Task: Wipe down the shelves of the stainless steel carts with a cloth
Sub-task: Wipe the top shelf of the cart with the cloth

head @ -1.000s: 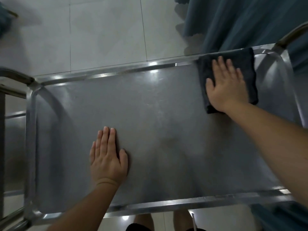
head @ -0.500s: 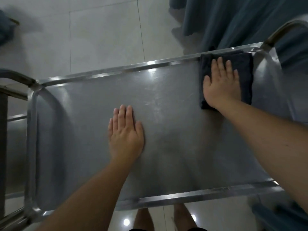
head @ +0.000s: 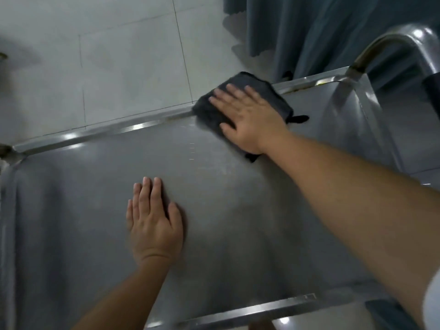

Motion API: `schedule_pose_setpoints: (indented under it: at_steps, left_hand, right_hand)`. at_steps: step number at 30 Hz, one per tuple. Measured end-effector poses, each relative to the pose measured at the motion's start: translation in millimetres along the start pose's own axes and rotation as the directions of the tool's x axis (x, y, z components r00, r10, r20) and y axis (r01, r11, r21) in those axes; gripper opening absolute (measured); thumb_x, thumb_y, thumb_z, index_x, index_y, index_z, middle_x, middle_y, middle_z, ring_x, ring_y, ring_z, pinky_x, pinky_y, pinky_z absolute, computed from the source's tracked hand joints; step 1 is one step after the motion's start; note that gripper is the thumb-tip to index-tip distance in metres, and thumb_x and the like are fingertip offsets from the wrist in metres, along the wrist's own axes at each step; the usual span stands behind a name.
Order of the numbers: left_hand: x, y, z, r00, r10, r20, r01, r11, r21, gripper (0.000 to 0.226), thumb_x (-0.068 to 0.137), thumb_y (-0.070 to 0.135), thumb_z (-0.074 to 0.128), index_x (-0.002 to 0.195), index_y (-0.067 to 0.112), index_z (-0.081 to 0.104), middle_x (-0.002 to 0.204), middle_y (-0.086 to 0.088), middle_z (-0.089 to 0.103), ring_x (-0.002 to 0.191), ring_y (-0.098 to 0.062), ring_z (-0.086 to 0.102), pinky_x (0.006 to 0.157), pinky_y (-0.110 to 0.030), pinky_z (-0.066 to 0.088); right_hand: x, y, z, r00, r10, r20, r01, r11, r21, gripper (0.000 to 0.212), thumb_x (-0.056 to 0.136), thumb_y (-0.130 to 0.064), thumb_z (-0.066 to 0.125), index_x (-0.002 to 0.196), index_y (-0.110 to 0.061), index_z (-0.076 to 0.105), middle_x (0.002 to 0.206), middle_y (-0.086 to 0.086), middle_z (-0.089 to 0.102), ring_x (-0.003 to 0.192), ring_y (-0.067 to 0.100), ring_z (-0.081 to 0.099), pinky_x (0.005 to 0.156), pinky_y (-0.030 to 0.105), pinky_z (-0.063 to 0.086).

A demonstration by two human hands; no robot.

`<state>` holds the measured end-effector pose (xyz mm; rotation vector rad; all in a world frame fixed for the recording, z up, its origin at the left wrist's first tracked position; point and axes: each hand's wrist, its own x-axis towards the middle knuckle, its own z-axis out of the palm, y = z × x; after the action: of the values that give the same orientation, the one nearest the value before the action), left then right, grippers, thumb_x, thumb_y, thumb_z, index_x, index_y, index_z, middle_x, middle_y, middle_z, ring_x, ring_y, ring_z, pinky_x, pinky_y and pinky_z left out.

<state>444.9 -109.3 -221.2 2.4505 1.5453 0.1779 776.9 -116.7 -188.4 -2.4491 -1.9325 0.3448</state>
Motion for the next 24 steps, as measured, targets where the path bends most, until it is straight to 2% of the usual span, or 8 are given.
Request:
schedule_pose_setpoints:
  at_steps: [3, 7, 12, 14, 17, 20, 22, 24]
  left_hand:
    - [1, -1, 0, 1.000, 0.003, 0.008, -0.003, 1.000, 0.008, 0.067, 0.101, 0.042, 0.037, 0.164, 0.021, 0.034, 0.173, -0.004, 0.028, 0.162, -0.023, 0.015, 0.131, -0.045, 0.012]
    - [1, 1, -2, 1.000, 0.006, 0.008, -0.006, 1.000, 0.006, 0.068, 0.099, 0.042, 0.036, 0.164, 0.020, 0.034, 0.173, -0.005, 0.028, 0.162, -0.023, 0.014, 0.131, -0.045, 0.010]
    - [1, 5, -3, 1.000, -0.003, 0.022, 0.003, 1.000, 0.009, 0.070, 0.098, 0.043, 0.036, 0.164, 0.019, 0.033, 0.173, -0.007, 0.028, 0.162, -0.024, 0.015, 0.131, -0.046, 0.010]
    - [2, 7, -4, 0.999, -0.005, 0.033, 0.005, 1.000, 0.015, 0.070, 0.098, 0.042, 0.036, 0.164, 0.018, 0.033, 0.173, -0.007, 0.027, 0.162, -0.024, 0.014, 0.131, -0.047, 0.011]
    - [1, 8, -7, 0.999, -0.003, 0.041, 0.002, 1.000, 0.012, 0.072, 0.097, 0.042, 0.034, 0.164, 0.016, 0.033, 0.173, -0.009, 0.027, 0.162, -0.025, 0.015, 0.131, -0.048, 0.011]
    - [1, 8, -8, 0.999, 0.001, 0.042, -0.001, 1.000, 0.007, 0.074, 0.095, 0.042, 0.034, 0.164, 0.015, 0.034, 0.172, -0.010, 0.028, 0.162, -0.027, 0.016, 0.131, -0.049, 0.011]
    - [2, 9, -8, 0.999, 0.003, 0.044, -0.003, 1.000, 0.008, 0.074, 0.095, 0.040, 0.035, 0.164, 0.015, 0.033, 0.172, -0.010, 0.028, 0.162, -0.027, 0.016, 0.131, -0.050, 0.011]
    - [1, 10, -8, 0.999, 0.004, 0.047, -0.004, 1.000, 0.001, 0.074, 0.095, 0.040, 0.035, 0.164, 0.015, 0.033, 0.172, -0.009, 0.027, 0.162, -0.027, 0.015, 0.131, -0.049, 0.011]
  right_hand:
    - [-19, 71, -8, 0.975, 0.222, -0.029, -0.222, 0.975, 0.005, 0.074, 0.099, -0.055, 0.020, 0.167, -0.027, 0.013, 0.174, -0.005, 0.012, 0.160, 0.018, 0.006, 0.128, 0.041, -0.002]
    - [-55, 145, -15, 0.889, 0.456, -0.038, -0.456, 0.890, 0.009, 0.076, 0.101, -0.055, 0.015, 0.167, -0.018, 0.009, 0.175, 0.001, 0.006, 0.160, 0.023, 0.003, 0.129, 0.042, 0.000]
    - [-68, 105, -6, 0.803, 0.596, -0.027, -0.593, 0.802, 0.072, 0.074, 0.105, -0.047, 0.020, 0.165, -0.007, 0.003, 0.174, 0.012, -0.002, 0.160, 0.031, 0.000, 0.129, 0.045, 0.003]
    - [-72, 62, 0, 0.840, 0.542, -0.028, -0.536, 0.837, 0.108, 0.074, 0.104, -0.046, 0.022, 0.166, -0.007, 0.009, 0.174, 0.012, 0.003, 0.160, 0.032, 0.004, 0.129, 0.046, 0.005]
    - [-81, 12, 11, 0.951, 0.309, -0.018, -0.306, 0.946, 0.108, 0.072, 0.103, -0.051, 0.020, 0.167, -0.019, 0.016, 0.174, -0.001, 0.011, 0.160, 0.021, 0.007, 0.129, 0.041, 0.003]
    - [-78, 23, 13, 0.986, 0.167, -0.001, -0.166, 0.983, 0.076, 0.070, 0.102, -0.055, 0.017, 0.166, -0.027, 0.015, 0.173, -0.009, 0.010, 0.160, 0.014, 0.004, 0.129, 0.038, 0.001]
    - [-74, 50, 9, 0.977, 0.213, -0.021, -0.211, 0.975, 0.076, 0.073, 0.100, -0.056, 0.018, 0.166, -0.025, 0.018, 0.173, -0.006, 0.013, 0.160, 0.018, 0.009, 0.129, 0.039, 0.004]
    - [-78, 78, 8, 0.923, 0.381, -0.059, -0.374, 0.922, 0.103, 0.076, 0.099, -0.055, 0.019, 0.166, -0.020, 0.020, 0.174, -0.001, 0.013, 0.160, 0.023, 0.011, 0.129, 0.042, 0.007]
